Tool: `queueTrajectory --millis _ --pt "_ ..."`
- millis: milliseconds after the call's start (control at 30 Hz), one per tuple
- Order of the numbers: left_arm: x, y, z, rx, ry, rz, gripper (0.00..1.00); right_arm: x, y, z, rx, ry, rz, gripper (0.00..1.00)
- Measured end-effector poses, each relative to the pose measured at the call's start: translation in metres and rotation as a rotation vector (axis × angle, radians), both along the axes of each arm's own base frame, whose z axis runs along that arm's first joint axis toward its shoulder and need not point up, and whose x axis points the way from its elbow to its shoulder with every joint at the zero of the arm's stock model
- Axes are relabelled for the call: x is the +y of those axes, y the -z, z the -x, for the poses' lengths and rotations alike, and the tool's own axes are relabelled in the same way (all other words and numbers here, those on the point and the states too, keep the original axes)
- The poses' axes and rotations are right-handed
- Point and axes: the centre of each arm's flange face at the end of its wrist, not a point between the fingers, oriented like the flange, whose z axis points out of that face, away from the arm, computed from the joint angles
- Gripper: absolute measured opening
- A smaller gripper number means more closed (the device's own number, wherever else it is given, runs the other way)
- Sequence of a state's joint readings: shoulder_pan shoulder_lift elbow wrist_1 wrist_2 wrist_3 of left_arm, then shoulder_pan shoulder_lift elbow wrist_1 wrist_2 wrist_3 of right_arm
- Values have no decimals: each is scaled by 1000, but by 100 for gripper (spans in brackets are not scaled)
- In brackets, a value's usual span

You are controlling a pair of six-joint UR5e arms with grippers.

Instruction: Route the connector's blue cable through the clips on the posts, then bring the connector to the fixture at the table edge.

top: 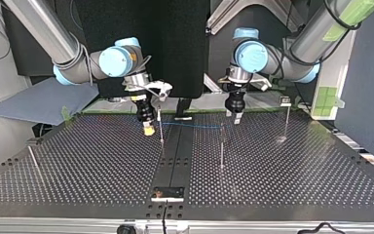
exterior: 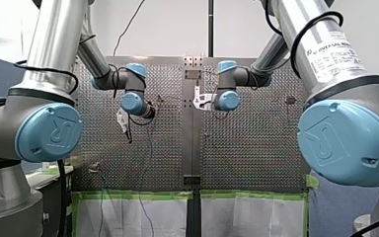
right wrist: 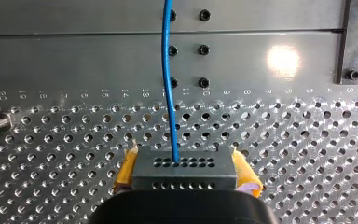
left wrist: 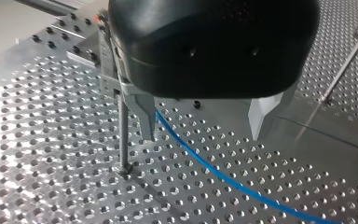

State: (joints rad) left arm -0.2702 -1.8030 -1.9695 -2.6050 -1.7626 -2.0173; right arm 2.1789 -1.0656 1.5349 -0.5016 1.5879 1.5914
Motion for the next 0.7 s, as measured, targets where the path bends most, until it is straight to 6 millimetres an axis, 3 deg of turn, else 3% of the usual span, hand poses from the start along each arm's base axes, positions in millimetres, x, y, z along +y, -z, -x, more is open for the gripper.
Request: queueTrajectory --millis 333,700 --pt "6 -25 19 -27 -53 -13 100 1 0 0 1 -2 -4 0" --pt "-8 -57 45 -51 2 -102 100 2 1 -1 -1 -4 -8 0"
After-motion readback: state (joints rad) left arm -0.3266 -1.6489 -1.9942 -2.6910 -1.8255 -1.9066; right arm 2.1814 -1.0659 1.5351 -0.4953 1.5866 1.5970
